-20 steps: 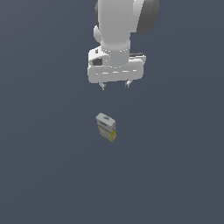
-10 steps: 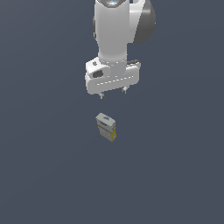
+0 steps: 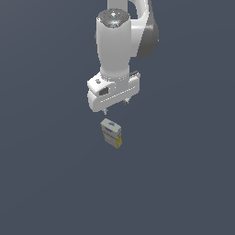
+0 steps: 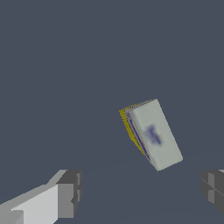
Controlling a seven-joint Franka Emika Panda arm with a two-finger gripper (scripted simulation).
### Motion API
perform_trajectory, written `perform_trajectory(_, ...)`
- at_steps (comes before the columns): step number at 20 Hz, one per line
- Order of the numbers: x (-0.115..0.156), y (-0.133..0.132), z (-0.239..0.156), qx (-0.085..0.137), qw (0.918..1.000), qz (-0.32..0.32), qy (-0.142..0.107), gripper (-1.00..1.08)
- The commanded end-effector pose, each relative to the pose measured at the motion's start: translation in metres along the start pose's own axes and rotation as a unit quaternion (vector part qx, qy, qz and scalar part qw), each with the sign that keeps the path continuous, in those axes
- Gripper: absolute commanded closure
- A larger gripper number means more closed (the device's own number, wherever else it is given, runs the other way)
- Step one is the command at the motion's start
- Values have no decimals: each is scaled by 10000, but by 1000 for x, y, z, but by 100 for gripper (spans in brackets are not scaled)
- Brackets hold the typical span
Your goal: Pick up the object and move it to a goal position.
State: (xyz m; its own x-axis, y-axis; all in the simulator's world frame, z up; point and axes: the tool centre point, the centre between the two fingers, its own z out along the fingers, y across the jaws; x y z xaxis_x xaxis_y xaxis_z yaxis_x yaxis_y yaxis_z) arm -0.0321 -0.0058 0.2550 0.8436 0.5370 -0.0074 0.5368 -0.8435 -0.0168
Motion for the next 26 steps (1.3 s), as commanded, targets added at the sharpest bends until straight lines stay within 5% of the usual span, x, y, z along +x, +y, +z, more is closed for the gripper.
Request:
perform_trajectory(1,3,5,7,-14,9995,-315,5,-92)
perform_trajectory(14,13,27,41,-73,9851,-1720,16,-92)
perform_trajectory(26,15,34,52,-90,9763,-2163,18,-92)
